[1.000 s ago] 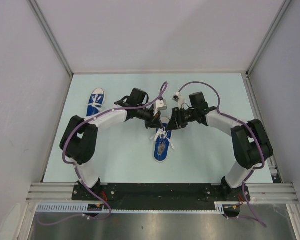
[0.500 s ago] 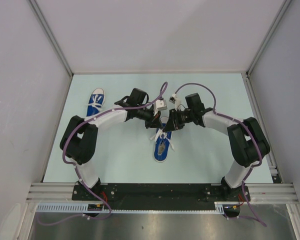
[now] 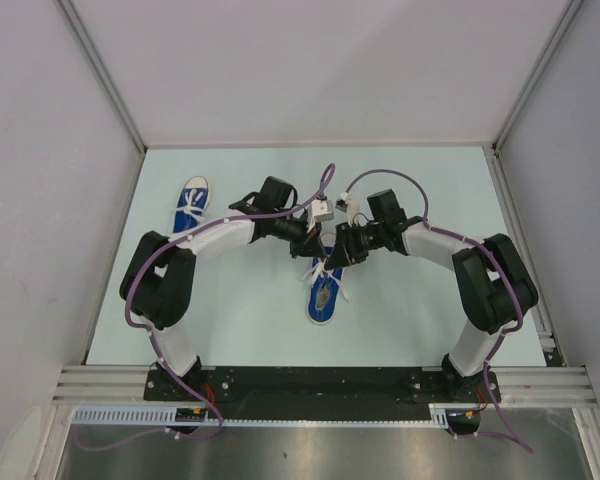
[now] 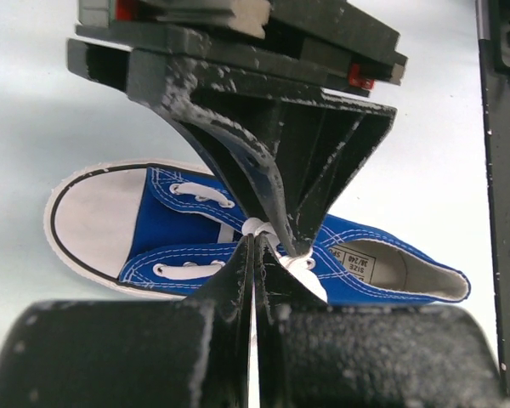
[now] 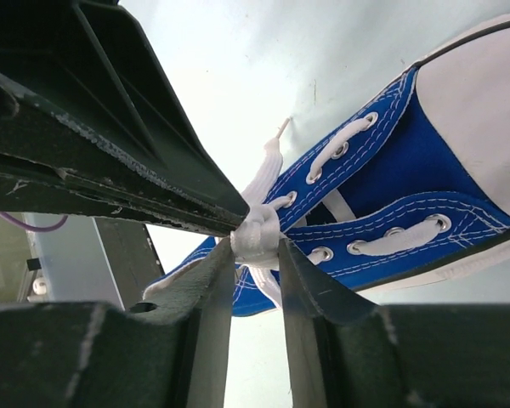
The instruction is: Tie the shoes
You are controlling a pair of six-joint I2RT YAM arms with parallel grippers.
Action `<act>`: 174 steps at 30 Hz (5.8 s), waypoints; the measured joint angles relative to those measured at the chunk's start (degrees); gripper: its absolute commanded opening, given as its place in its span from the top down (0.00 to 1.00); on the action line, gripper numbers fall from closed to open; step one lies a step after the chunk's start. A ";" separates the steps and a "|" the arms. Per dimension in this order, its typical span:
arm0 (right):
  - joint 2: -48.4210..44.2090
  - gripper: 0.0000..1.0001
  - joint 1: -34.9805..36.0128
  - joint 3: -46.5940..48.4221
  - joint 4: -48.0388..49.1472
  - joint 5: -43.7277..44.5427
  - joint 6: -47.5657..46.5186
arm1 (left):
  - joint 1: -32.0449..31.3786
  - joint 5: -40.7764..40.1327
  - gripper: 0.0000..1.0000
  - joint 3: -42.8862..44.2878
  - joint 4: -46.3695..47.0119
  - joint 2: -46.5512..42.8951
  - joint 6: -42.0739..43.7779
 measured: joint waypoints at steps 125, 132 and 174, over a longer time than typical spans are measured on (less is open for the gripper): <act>-4.42 1.00 -8.20 -1.84 -4.35 1.95 -1.11 | 2.80 -2.14 1.00 -20.26 1.51 -7.91 -19.98; -4.55 1.00 -9.81 -2.38 -4.76 2.12 -1.95 | 3.15 -2.36 1.00 -20.26 1.36 -7.96 -18.97; -5.18 1.00 -12.26 -2.43 -5.46 4.31 -3.85 | 5.14 -3.76 1.00 -16.68 -4.81 -10.58 -10.86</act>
